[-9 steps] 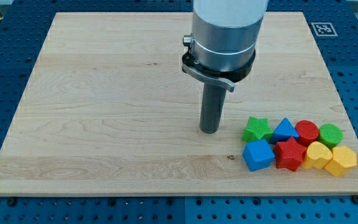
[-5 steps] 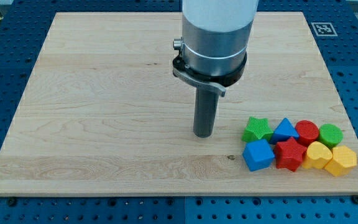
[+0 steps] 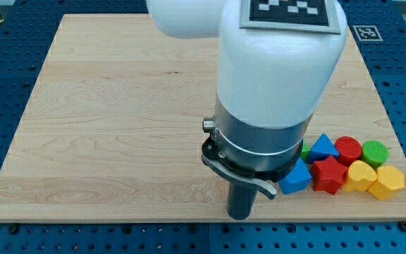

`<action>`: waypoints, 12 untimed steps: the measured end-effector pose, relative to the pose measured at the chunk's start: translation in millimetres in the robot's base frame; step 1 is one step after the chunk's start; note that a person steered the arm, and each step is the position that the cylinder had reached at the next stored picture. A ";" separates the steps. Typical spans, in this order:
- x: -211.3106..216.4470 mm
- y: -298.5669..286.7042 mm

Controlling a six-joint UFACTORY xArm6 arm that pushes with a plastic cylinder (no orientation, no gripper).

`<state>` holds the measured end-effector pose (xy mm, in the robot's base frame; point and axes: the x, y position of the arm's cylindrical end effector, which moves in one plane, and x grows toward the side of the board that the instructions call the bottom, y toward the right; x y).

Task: Place the yellow heart on the top of the green circle

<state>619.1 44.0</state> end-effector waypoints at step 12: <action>-30.1 170.0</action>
<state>589.0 214.1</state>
